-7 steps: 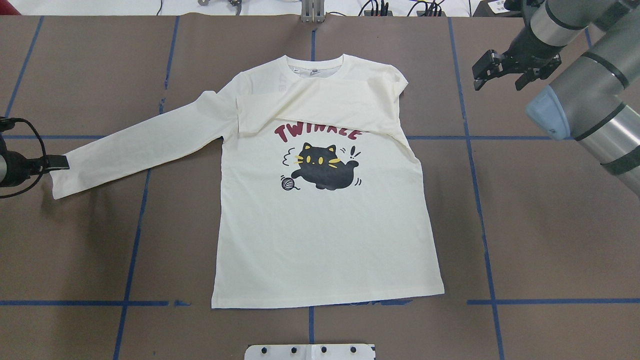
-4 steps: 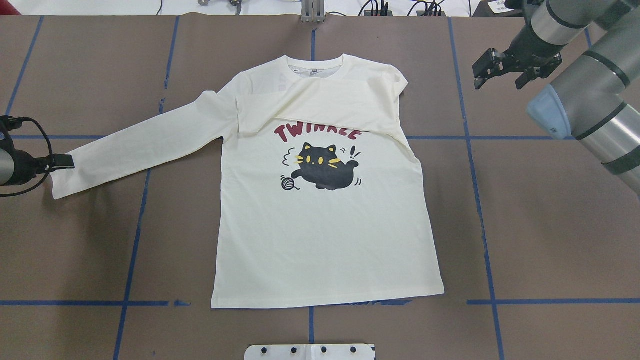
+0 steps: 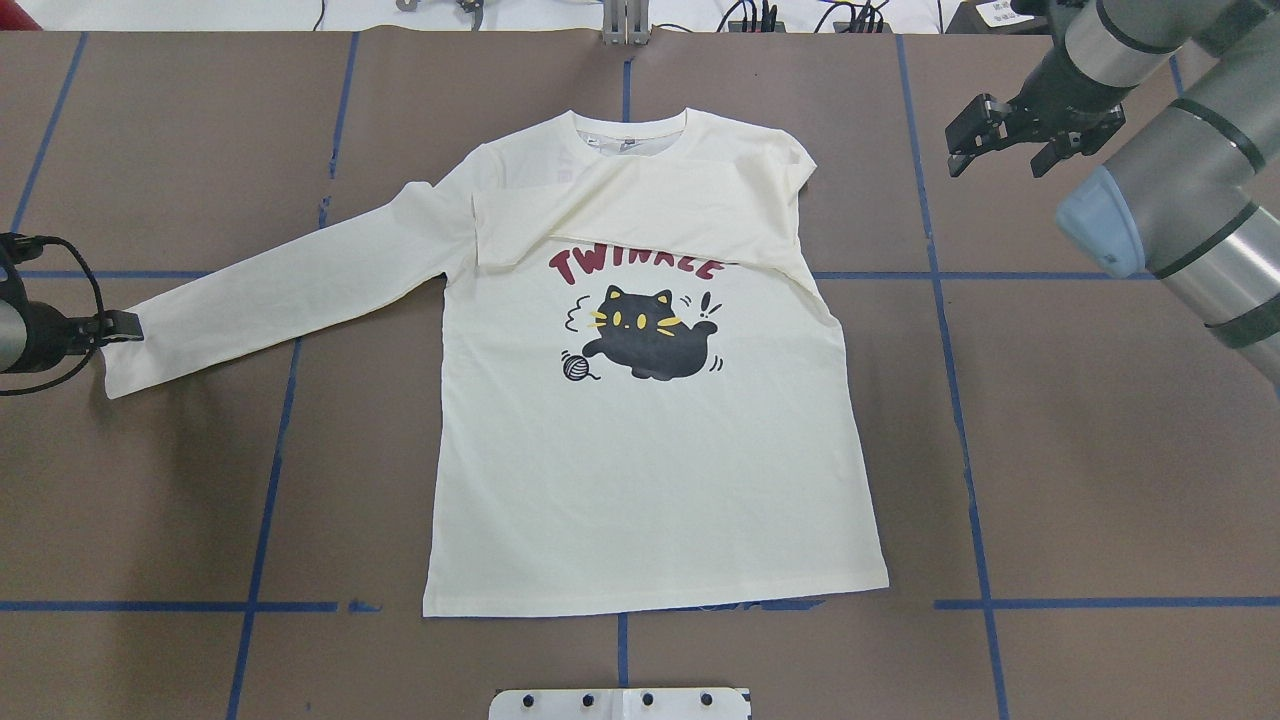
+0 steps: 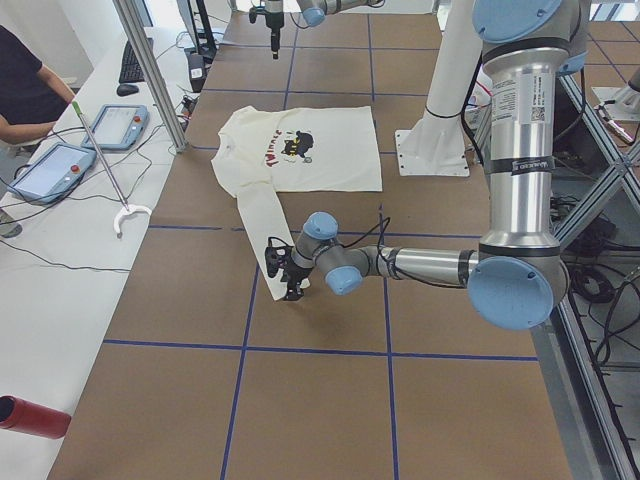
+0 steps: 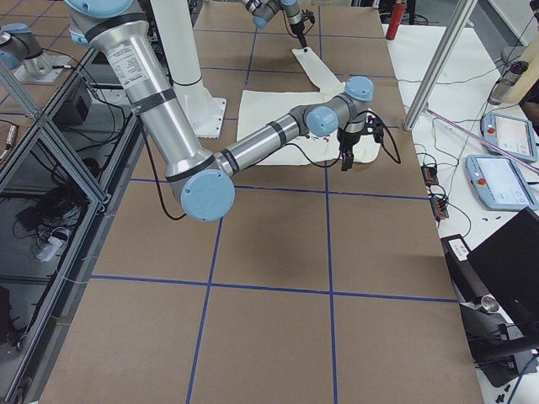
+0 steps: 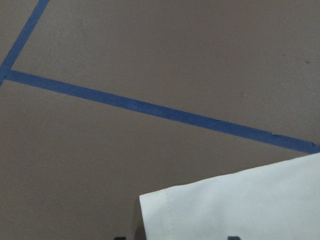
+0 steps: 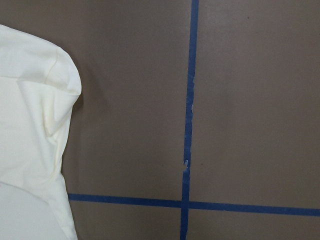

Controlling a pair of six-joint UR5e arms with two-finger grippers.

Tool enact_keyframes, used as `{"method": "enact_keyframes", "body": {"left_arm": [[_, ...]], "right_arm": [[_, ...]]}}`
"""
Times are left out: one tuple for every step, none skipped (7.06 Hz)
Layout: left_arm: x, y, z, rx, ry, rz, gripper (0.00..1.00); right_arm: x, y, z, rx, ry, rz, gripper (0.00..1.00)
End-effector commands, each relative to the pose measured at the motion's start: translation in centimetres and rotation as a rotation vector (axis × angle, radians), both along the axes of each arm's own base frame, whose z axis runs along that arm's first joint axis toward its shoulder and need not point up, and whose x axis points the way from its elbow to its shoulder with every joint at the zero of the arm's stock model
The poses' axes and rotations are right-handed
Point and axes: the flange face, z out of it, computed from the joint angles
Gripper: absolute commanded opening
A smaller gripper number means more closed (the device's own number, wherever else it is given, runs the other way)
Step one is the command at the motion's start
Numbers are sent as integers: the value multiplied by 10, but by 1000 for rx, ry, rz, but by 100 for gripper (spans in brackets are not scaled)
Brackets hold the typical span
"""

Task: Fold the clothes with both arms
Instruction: 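Grasp the cuff of the other sleeve with the left gripper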

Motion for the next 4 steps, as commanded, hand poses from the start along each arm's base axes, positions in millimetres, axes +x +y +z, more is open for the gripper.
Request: {"method": "enact_keyframes", "body": {"left_arm": [[0, 0, 0, 1, 3, -1, 53], [1, 0, -1, 3, 4, 1, 53], [2, -1, -2, 4, 7, -1, 50], [3, -2, -5, 5, 12, -2, 45]], "right_arm": [[3, -1, -1, -1, -1, 3, 100], [5, -2, -1, -3, -1, 8, 100], [6, -2, -1, -4, -4, 7, 100], [7, -2, -1, -5, -4, 8, 100]]}}
